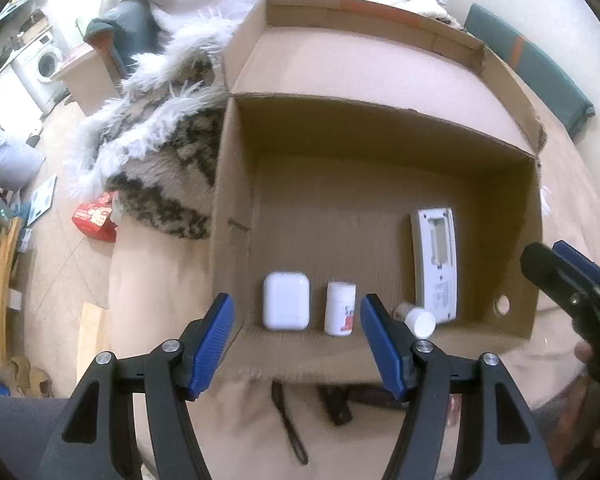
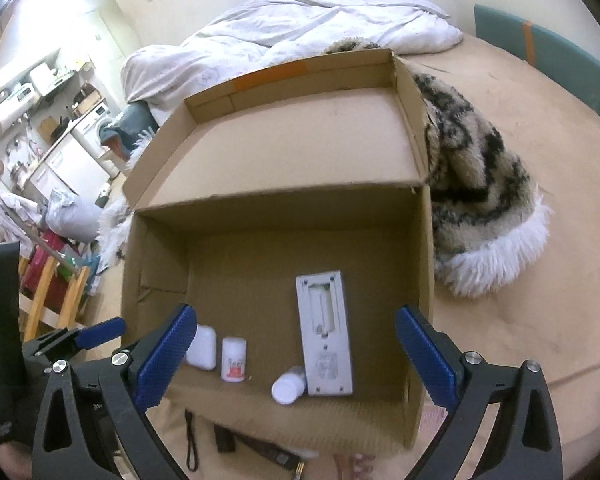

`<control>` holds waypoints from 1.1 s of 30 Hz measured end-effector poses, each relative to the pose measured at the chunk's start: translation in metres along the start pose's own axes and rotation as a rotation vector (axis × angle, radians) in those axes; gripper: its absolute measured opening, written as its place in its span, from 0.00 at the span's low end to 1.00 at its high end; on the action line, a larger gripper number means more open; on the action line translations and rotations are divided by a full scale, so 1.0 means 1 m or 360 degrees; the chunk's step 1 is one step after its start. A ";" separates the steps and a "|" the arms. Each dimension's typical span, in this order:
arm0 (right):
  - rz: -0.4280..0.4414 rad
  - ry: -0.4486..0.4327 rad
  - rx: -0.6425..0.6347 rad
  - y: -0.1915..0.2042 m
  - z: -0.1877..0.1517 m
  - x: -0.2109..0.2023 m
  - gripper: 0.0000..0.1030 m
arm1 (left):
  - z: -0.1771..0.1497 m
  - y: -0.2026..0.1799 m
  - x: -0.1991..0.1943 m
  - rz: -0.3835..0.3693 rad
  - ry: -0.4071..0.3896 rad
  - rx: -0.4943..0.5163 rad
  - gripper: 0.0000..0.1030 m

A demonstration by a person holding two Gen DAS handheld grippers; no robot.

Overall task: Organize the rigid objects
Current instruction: 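Withdraw both tools from the box back toward the remaining items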

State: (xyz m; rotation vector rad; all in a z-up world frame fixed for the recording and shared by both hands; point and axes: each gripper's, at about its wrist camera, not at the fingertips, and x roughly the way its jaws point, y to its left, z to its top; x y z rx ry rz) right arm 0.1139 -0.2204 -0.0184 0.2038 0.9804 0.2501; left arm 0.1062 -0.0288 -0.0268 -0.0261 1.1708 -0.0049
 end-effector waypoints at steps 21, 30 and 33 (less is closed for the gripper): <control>0.0045 0.0315 0.0191 -0.020 -0.083 -0.014 1.00 | -0.067 0.054 -0.003 -0.0061 0.0113 -0.0233 0.61; 0.0051 0.0404 0.0481 -0.047 -0.093 0.001 1.00 | -0.076 0.037 0.011 -0.0116 0.0207 -0.0162 0.61; 0.0032 0.0440 0.0497 -0.048 -0.095 0.007 1.00 | -0.078 0.025 0.023 -0.0166 0.0265 -0.0133 0.54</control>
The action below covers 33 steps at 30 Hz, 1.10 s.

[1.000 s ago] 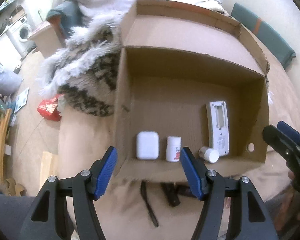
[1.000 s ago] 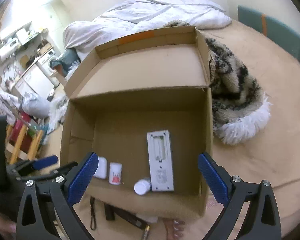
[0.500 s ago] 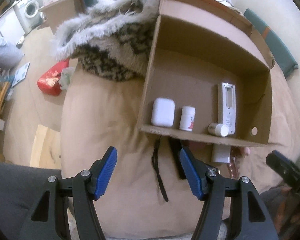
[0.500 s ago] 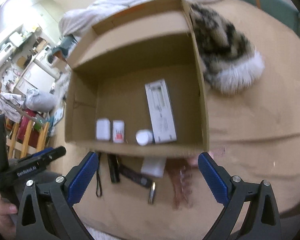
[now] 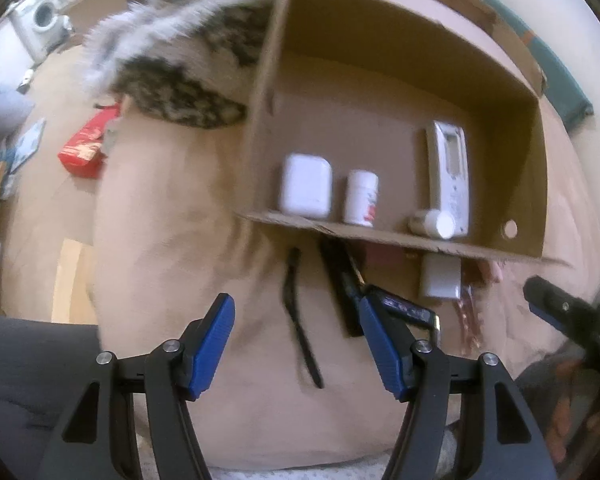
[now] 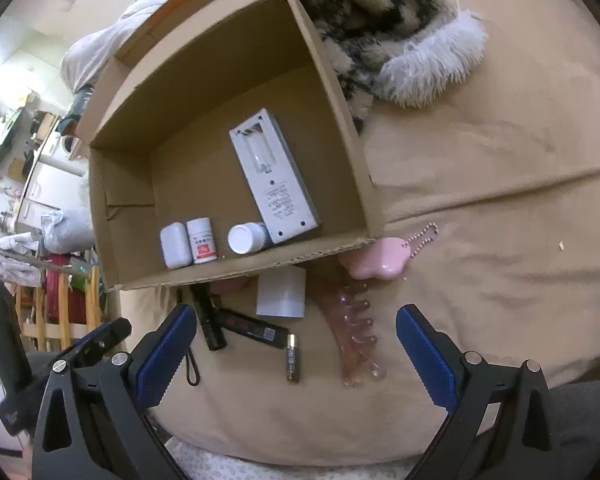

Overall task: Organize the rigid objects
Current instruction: 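Withdraw both tools from the box back toward the remaining items, then lower the left tool onto the black flashlight and close on it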

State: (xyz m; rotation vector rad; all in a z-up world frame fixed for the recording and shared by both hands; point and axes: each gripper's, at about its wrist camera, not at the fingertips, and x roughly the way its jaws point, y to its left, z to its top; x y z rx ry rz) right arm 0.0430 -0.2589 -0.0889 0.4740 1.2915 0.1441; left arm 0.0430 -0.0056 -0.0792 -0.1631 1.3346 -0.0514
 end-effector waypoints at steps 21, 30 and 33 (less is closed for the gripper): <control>0.0117 -0.0005 0.0100 -0.009 0.009 -0.001 1.00 | 0.015 -0.004 0.080 -0.0080 0.0363 -0.0199 0.17; 0.0103 0.0071 0.0050 0.003 0.007 0.014 1.00 | 0.010 0.022 0.068 -0.0160 0.0385 -0.0218 0.17; 0.0094 0.0079 0.0036 0.008 0.006 0.017 1.00 | 0.014 0.025 0.081 -0.0183 0.0426 -0.0278 0.17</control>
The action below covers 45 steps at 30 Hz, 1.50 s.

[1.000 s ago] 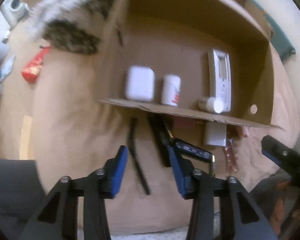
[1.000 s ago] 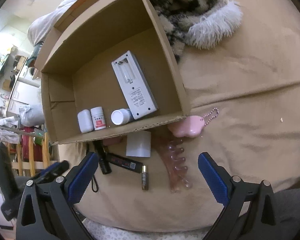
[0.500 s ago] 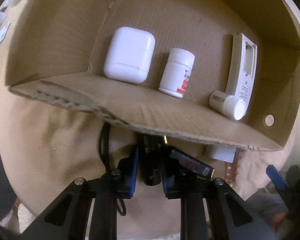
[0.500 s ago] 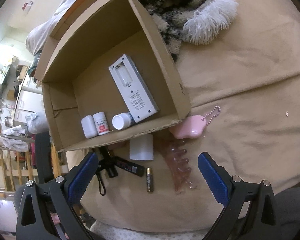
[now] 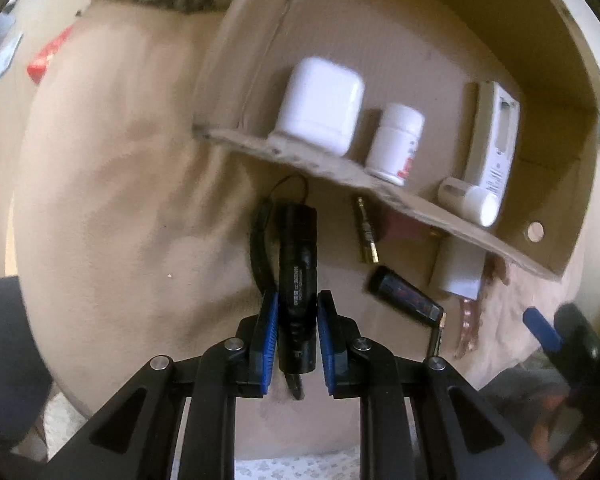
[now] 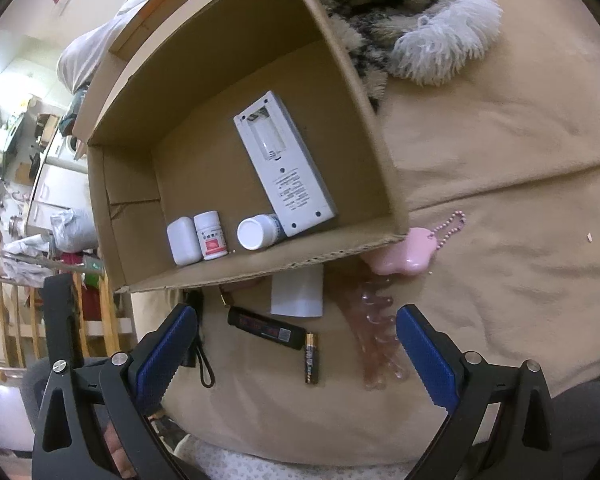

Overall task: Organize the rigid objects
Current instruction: 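Lower the left tool onto the black flashlight and close on it, then lift the flashlight with the left tool while the right tool grasps the pink massager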

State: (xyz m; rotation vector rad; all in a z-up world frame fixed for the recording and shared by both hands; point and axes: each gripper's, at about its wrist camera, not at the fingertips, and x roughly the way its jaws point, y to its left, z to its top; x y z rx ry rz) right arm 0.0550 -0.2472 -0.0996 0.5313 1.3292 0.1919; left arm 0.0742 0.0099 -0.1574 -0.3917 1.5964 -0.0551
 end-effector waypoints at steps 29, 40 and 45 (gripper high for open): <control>-0.0031 0.0155 0.0016 0.002 -0.006 0.025 1.00 | 0.010 -0.004 0.017 0.0122 0.0010 0.0076 0.19; -0.0522 0.0361 -0.0275 -0.011 -0.003 0.055 0.74 | 0.005 -0.022 0.008 0.0136 0.0009 0.0120 0.19; -0.0619 0.0364 -0.0439 0.006 -0.003 0.079 0.60 | 0.008 -0.030 0.012 0.0161 0.0012 0.0143 0.19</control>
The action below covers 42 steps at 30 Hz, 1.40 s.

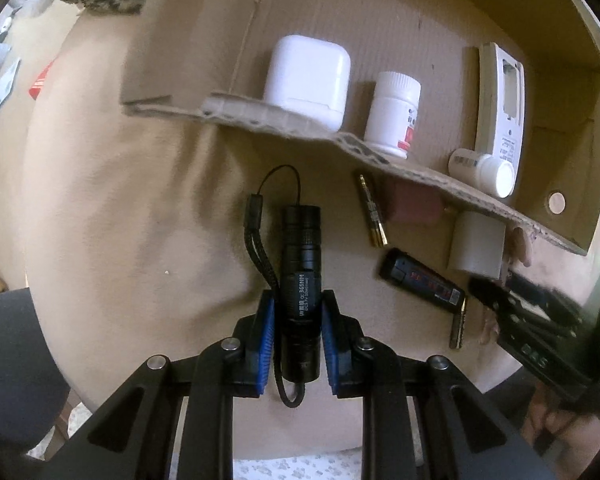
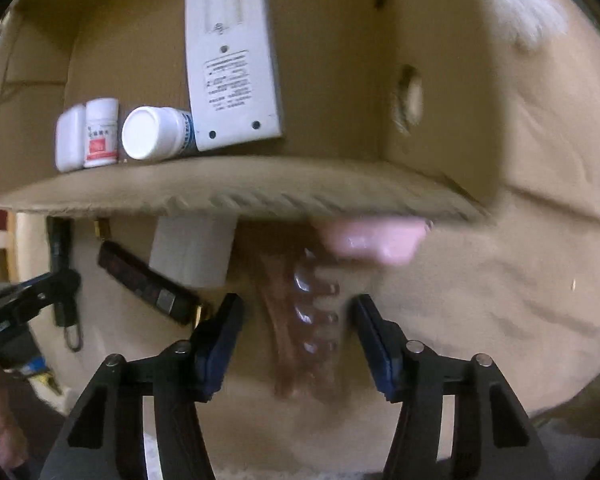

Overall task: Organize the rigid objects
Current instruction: 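Lift the flashlight with the left tool while the right tool grasps the pink massager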

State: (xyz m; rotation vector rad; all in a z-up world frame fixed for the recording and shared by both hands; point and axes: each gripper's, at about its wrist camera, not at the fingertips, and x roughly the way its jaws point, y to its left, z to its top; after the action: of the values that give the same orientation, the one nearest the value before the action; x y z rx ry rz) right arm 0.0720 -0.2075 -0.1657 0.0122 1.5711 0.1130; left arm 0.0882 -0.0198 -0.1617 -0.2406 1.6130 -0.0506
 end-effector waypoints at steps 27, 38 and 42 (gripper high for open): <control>0.0397 -0.0417 -0.0035 0.012 -0.060 -0.082 0.34 | -0.062 -0.004 -0.067 -0.0028 -0.0219 0.0018 0.19; 0.0489 -0.0741 -0.0122 0.006 -0.047 -0.161 0.34 | -0.050 -0.015 -0.168 -0.0014 -0.0605 0.0180 0.19; 0.0463 -0.0828 -0.0145 0.007 -0.025 -0.184 0.34 | -0.028 -0.017 -0.188 -0.0042 -0.0690 0.0217 0.19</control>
State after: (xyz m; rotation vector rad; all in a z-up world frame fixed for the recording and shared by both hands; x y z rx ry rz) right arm 0.0479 -0.2171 0.0180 0.1854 1.0350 0.3796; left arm 0.0700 -0.0045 0.0275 -0.1540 1.1696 -0.1199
